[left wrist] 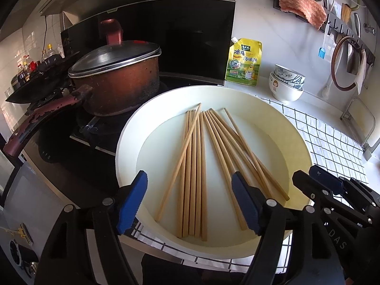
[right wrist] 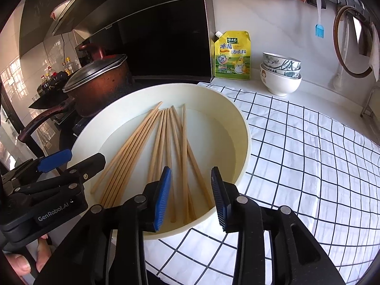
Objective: Organize utensils
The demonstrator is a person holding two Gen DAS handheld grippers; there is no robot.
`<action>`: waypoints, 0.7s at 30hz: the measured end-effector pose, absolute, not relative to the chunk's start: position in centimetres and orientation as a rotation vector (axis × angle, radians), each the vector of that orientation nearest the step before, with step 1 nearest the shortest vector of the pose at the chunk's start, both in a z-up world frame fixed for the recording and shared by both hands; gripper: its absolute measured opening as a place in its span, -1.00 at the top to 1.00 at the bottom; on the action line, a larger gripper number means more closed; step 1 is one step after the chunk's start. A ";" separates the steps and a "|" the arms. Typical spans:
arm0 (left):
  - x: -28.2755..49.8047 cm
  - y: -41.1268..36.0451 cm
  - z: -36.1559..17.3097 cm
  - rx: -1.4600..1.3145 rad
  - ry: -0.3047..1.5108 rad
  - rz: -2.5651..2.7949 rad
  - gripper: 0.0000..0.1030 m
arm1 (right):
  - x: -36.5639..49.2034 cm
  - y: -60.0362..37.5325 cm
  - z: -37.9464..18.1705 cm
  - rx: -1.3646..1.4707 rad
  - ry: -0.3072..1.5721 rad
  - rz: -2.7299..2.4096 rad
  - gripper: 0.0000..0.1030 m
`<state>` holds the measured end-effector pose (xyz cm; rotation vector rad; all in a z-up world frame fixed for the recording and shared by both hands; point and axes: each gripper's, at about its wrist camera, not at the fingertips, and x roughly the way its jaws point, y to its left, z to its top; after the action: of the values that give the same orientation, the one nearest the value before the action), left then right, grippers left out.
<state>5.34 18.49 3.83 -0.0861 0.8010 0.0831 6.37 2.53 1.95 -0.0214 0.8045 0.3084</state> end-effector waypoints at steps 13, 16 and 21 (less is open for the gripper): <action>4.6 18.8 4.3 -0.100 0.785 0.097 -0.63 | 5.9 2.3 2.3 -0.026 0.789 0.303 -0.11; 4.5 18.8 4.4 -0.097 0.783 0.101 -0.65 | 5.8 2.2 2.3 -0.025 0.789 0.296 -0.12; 4.3 18.9 4.5 -0.100 0.781 0.107 -0.76 | 5.8 1.9 2.2 -0.016 0.788 0.286 -0.14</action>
<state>4.30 18.86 4.52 -0.0995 0.7808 0.1074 5.78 1.88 2.24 -0.0165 0.7879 0.2856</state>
